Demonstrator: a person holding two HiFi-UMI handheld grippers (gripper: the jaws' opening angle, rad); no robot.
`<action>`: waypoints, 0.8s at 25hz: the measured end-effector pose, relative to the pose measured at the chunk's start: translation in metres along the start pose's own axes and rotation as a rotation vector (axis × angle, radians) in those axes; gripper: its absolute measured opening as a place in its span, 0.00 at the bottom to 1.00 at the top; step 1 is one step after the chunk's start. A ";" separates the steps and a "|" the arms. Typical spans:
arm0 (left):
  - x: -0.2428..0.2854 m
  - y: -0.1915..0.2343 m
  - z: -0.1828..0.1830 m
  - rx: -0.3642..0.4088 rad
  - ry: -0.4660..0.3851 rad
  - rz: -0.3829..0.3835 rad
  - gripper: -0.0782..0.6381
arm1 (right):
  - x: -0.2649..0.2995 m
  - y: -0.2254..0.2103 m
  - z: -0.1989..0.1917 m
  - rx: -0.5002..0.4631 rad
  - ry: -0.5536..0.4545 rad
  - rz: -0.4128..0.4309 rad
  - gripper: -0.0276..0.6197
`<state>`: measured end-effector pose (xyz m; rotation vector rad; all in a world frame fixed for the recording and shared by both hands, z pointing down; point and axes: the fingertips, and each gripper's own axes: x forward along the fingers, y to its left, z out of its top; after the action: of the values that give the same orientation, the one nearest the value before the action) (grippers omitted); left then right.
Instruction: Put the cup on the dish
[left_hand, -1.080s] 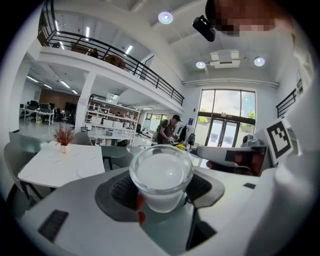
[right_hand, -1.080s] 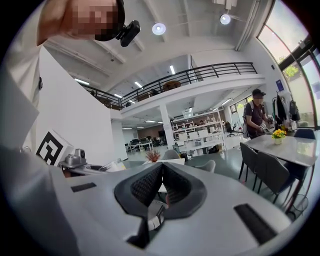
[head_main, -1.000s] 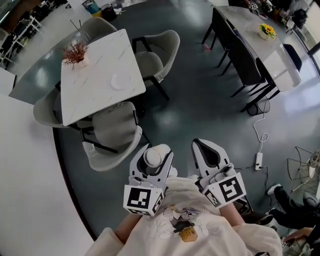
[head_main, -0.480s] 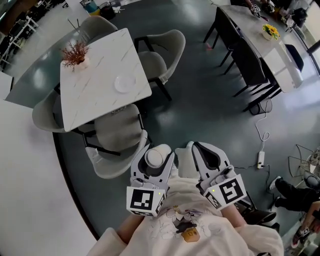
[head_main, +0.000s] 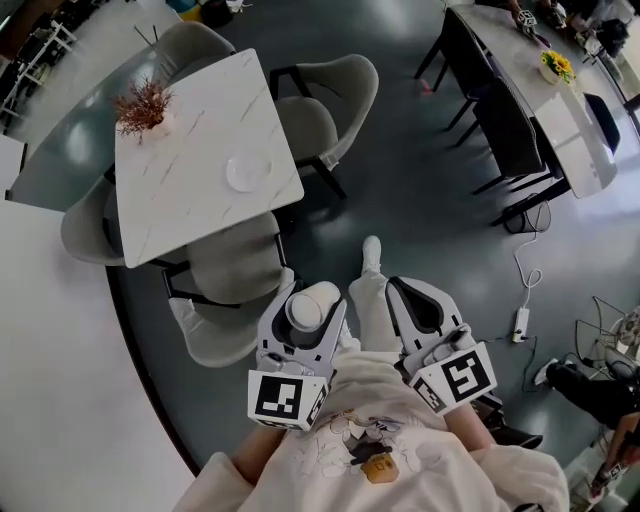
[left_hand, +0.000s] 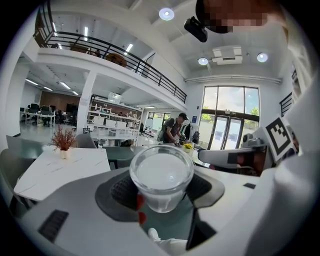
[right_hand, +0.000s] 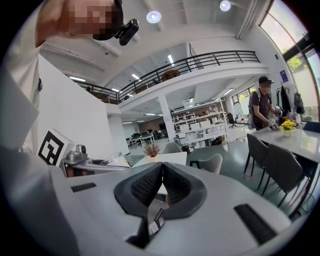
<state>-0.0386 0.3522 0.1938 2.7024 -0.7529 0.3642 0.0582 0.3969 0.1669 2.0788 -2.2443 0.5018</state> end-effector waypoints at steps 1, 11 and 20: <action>0.009 0.002 0.005 -0.001 -0.003 0.006 0.48 | 0.008 -0.006 0.005 -0.002 -0.003 0.009 0.05; 0.111 0.028 0.057 0.003 -0.004 0.063 0.48 | 0.087 -0.091 0.046 0.021 -0.009 0.069 0.05; 0.211 0.026 0.113 0.036 0.001 0.084 0.48 | 0.143 -0.169 0.083 0.080 -0.029 0.141 0.05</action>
<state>0.1400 0.1938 0.1638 2.7096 -0.8697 0.4019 0.2247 0.2294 0.1589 1.9843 -2.4388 0.5821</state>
